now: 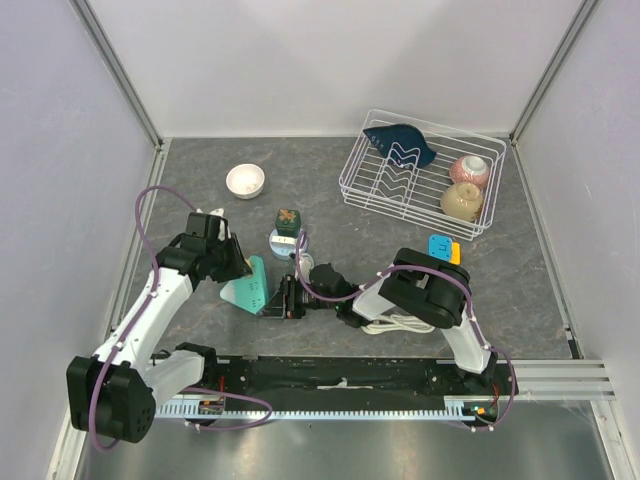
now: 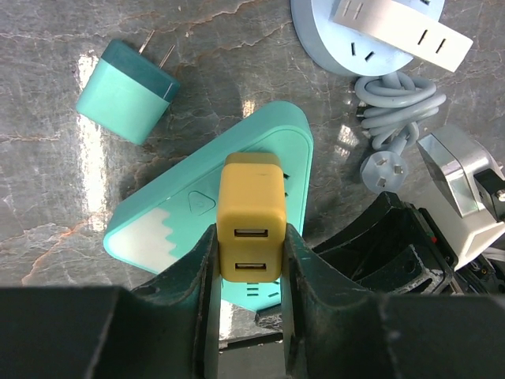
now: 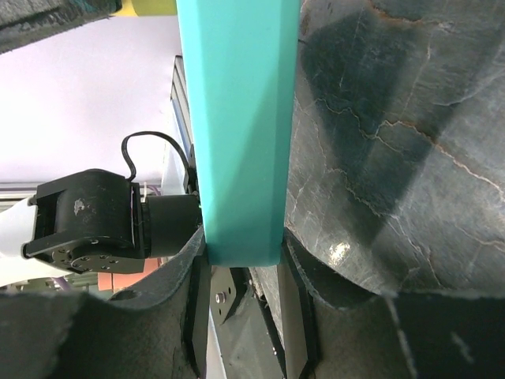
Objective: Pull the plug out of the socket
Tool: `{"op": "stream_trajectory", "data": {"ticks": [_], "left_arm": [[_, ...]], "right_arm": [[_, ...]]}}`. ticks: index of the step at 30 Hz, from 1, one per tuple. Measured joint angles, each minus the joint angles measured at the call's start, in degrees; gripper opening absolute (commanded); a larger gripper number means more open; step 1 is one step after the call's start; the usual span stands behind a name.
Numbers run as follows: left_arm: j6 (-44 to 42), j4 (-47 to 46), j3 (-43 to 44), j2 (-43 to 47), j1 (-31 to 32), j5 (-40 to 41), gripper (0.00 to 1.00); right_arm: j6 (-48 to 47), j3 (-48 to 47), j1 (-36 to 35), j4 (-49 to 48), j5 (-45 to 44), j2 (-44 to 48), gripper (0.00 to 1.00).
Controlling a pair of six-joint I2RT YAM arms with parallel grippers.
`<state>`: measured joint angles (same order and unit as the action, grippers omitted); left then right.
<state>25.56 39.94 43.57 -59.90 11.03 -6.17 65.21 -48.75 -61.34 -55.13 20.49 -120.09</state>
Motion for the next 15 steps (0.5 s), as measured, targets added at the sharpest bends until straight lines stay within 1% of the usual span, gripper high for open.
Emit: {"op": "stream_trajectory", "data": {"ticks": [7, 15], "left_arm": [[0.0, 1.7, 1.2, -0.2, 0.0, -0.2, 0.02], [0.0, 5.6, 4.6, -0.2, 0.5, 0.6, 0.02]], "right_arm": [[0.0, 0.0, -0.1, -0.2, -0.3, 0.0, 0.00], [1.3, 1.3, -0.6, -4.2, -1.7, 0.0, 0.00]]}}
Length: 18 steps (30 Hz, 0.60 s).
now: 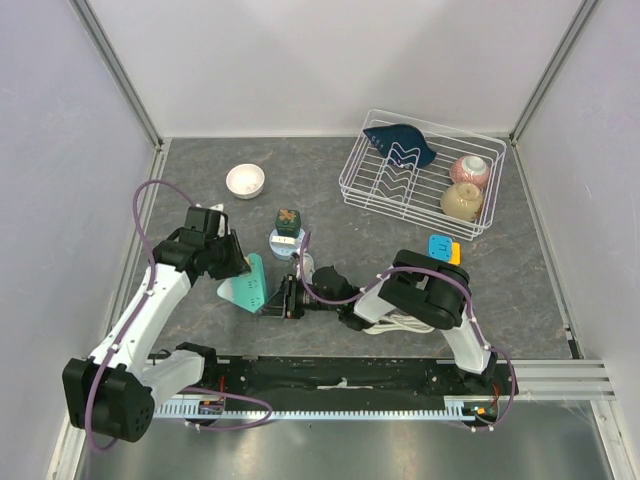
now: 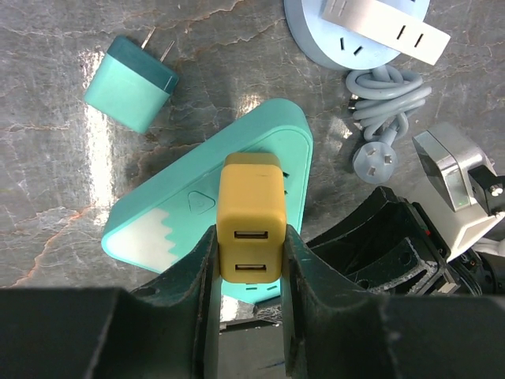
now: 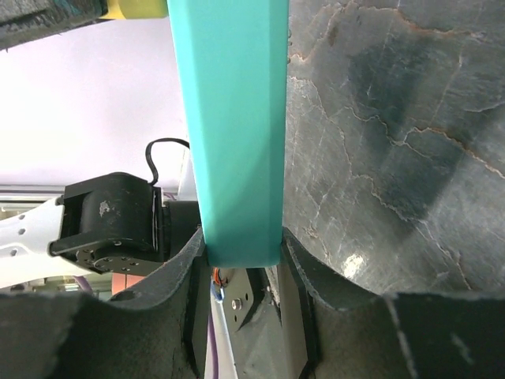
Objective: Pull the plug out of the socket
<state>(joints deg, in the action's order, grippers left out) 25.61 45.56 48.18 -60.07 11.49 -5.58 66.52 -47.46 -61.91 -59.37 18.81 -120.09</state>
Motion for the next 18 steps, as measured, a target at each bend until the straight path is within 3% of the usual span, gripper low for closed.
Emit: {"op": "stream_trajectory", "data": {"ticks": [18], "left_arm": [[1.8, 2.8, 1.5, -1.2, 6.8, 6.1, 0.02]], "right_arm": [[4.3, 2.2, -1.5, -4.6, -1.3, -0.9, 0.00]]}}
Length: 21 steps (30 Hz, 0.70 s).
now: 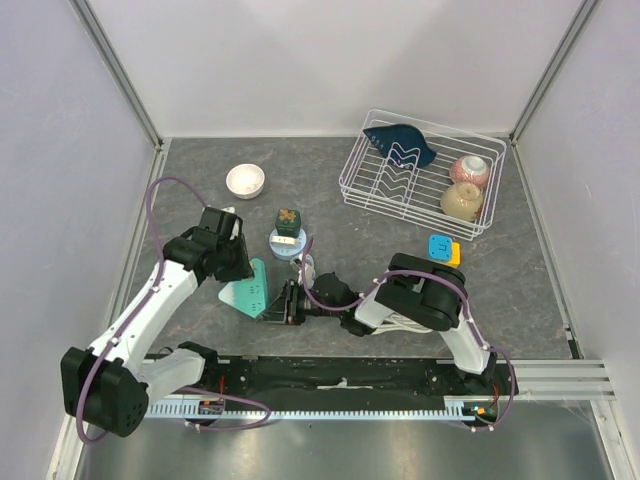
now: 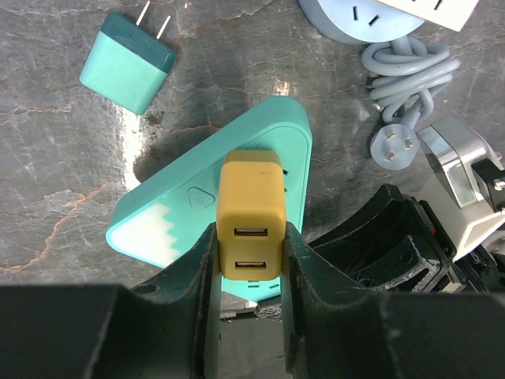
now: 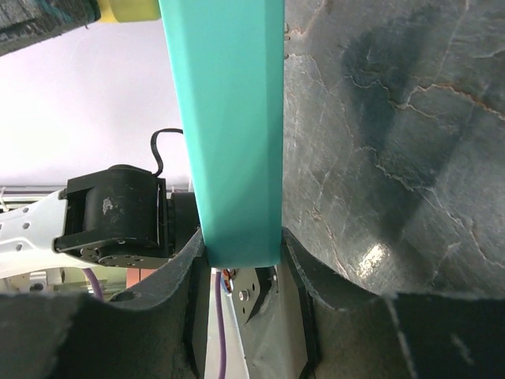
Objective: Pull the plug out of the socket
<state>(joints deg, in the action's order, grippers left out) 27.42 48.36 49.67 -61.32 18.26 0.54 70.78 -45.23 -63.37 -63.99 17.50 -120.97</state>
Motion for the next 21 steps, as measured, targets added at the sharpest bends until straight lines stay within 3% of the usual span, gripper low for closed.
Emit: {"op": "stream_trajectory", "data": {"ticks": [14, 21], "left_arm": [[0.3, 0.2, 0.0, -1.8, -1.0, -1.0, 0.02], [0.5, 2.1, 1.4, -3.5, 1.5, 2.2, 0.02]], "right_arm": [[0.3, -0.5, -0.7, 1.7, -1.6, -0.4, 0.00], [0.9, 0.1, -1.6, 1.4, -3.0, -0.4, 0.00]]}}
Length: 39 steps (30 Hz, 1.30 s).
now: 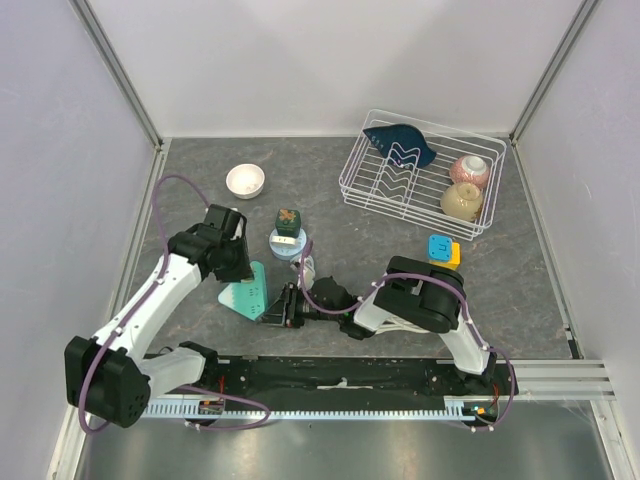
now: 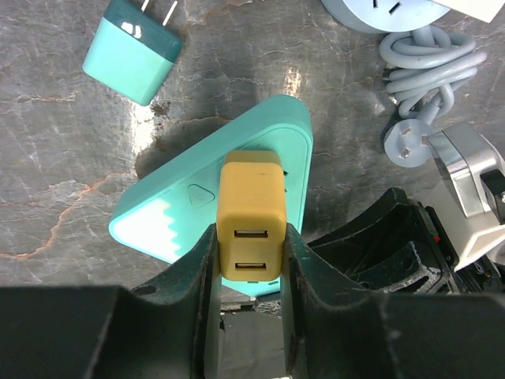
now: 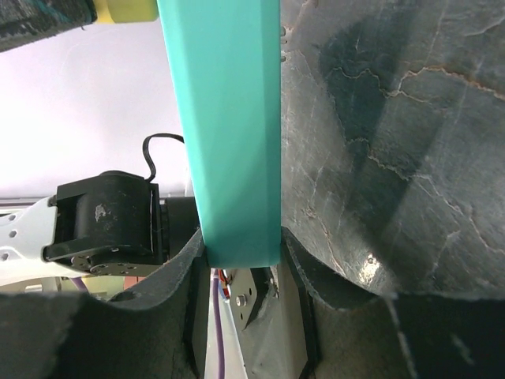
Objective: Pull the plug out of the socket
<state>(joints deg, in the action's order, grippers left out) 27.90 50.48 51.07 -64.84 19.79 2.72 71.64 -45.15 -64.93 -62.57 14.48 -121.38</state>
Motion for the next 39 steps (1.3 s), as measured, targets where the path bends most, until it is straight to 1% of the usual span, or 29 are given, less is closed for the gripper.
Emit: {"op": "stream_trajectory", "data": {"ticks": [4, 11, 16, 22, 23, 25, 28, 34, 37, 38, 39], "left_arm": [[0.0, 0.1, 0.1, 0.6, -1.7, -2.8, 0.02], [0.1, 1.5, 0.1, 0.7, -0.3, -1.5, 0.02], [0.0, 1.4, 0.1, 1.7, -2.5, -6.1, 0.02], [0.2, 3.1, 0.5, 3.4, -2.7, -3.6, 0.02], [0.1, 3.5, 1.0, 3.8, -2.7, -2.8, 0.02], [0.1, 3.5, 2.3, 5.2, -2.8, -2.4, 0.02], [-0.2, 3.3, 3.6, 7.0, -2.8, -3.0, 0.02], [-0.2, 3.5, 3.2, 7.6, -2.8, -3.8, 0.02], [-0.2, 3.8, 4.3, 6.4, -3.7, -2.8, 0.02], [-0.2, 3.6, 5.7, 4.6, -4.9, -2.8, 0.02], [-0.2, 3.1, 6.8, 3.3, -5.7, -2.8, 0.02]], "right_arm": [[0.5, 0.7, -0.1, -1.5, -0.5, 0.0, 0.00], [0.8, 1.5, -1.0, -1.6, -1.7, 0.2, 0.00], [0.8, 1.6, -1.5, -1.0, -3.1, 0.9, 0.00], [1.4, 2.1, -1.8, -1.6, -4.0, 1.3, 0.00], [2.7, 2.6, -1.9, -0.4, -4.5, 1.3, 0.00], [4.0, 4.0, -1.8, -1.8, -4.3, 0.3, 0.00], [5.4, 4.2, -1.9, -2.6, -4.2, 0.0, 0.00], [6.0, 3.8, -2.1, -1.4, -4.4, 0.9, 0.00], [6.1, 3.8, -2.4, -1.0, -4.3, 1.3, 0.09], [6.1, 3.8, -2.4, -1.0, -4.3, 1.3, 0.21], [6.2, 3.8, -2.5, -1.0, -4.1, 1.3, 0.26]]}}
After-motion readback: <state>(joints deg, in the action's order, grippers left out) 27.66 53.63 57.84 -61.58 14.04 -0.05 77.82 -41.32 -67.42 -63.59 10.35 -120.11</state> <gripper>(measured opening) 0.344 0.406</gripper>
